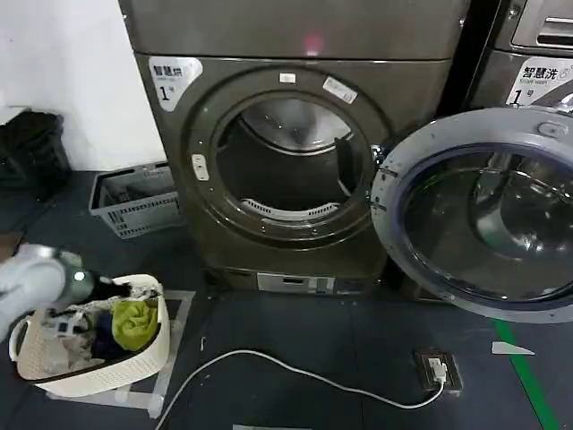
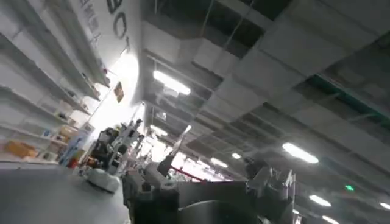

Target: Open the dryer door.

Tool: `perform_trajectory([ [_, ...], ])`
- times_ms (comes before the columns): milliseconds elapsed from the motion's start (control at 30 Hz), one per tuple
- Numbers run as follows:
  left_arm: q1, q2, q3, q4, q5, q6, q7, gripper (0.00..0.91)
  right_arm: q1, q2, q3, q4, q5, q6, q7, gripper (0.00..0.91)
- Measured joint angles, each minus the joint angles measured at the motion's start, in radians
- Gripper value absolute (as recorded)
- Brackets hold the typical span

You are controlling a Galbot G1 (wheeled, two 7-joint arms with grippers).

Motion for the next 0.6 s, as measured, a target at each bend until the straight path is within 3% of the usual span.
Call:
perform_trajectory([
  [200,0.055,0.005,-0.053,0.005,0.091,0.0,-0.004,0.907,0.002,0.004,-0.004,-0.001,0.005,0.006,-0.001,0.907],
  [600,0.065,0.004,-0.063,0.033,0.102,0.001,-0.004,0.907,0.004,0.002,-0.007,-0.007,0.003,0.017,-0.006,0.907],
])
